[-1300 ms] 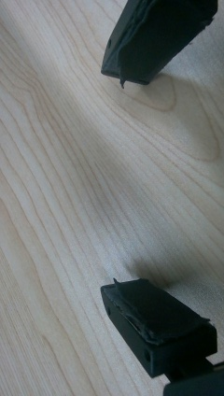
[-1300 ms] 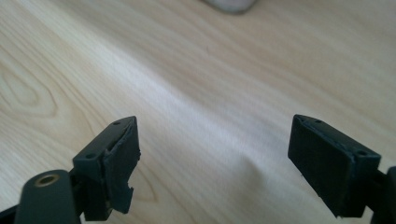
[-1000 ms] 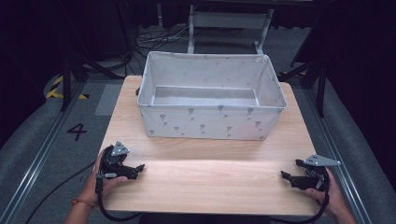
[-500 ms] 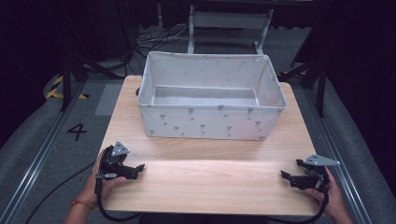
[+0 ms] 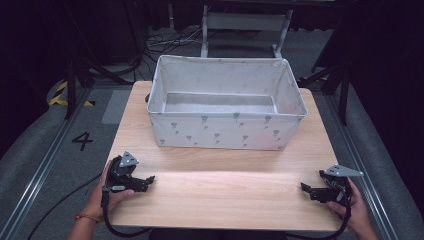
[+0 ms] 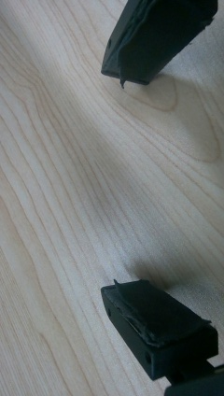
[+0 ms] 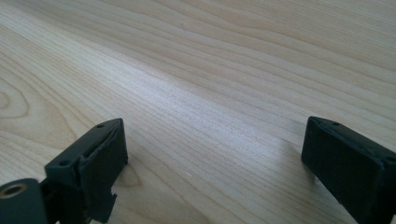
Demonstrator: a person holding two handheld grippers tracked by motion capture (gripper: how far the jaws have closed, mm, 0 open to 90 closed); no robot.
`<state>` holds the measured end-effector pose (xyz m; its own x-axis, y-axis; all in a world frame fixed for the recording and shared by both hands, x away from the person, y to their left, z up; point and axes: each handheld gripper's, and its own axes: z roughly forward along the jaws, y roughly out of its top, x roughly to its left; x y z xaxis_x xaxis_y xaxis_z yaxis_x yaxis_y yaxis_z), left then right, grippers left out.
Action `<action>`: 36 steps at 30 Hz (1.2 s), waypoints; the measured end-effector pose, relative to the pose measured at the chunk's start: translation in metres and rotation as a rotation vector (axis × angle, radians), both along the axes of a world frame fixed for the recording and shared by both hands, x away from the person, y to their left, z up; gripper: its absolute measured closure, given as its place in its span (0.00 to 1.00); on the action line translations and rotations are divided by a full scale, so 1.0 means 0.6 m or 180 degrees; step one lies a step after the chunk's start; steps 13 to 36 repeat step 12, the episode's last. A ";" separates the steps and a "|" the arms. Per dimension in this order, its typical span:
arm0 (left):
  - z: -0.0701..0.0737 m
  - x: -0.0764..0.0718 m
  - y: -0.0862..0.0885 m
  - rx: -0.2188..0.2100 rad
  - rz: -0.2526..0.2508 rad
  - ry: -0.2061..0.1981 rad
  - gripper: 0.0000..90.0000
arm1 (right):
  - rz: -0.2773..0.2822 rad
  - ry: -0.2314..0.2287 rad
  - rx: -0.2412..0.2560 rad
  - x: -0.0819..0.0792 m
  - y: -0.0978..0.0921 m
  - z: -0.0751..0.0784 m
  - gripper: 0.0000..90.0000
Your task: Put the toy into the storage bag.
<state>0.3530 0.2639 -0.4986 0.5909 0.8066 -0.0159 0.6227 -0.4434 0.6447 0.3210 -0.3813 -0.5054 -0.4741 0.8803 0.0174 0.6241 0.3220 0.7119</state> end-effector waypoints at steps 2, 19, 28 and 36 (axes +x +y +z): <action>0.000 0.000 0.000 -0.0011 0.0005 0.0009 0.00 | -0.0006 0.0001 -0.0004 0.000 0.000 0.000 0.07; 0.000 0.000 -0.001 -0.0002 0.0027 -0.0002 0.00 | -0.0008 0.0003 -0.0001 0.000 0.000 0.000 0.07; 0.000 0.000 -0.001 -0.0002 0.0027 -0.0002 0.00 | -0.0008 0.0003 -0.0001 0.000 0.000 0.000 0.07; 0.000 0.000 -0.001 -0.0002 0.0027 -0.0002 0.00 | -0.0008 0.0003 -0.0001 0.000 0.000 0.000 0.07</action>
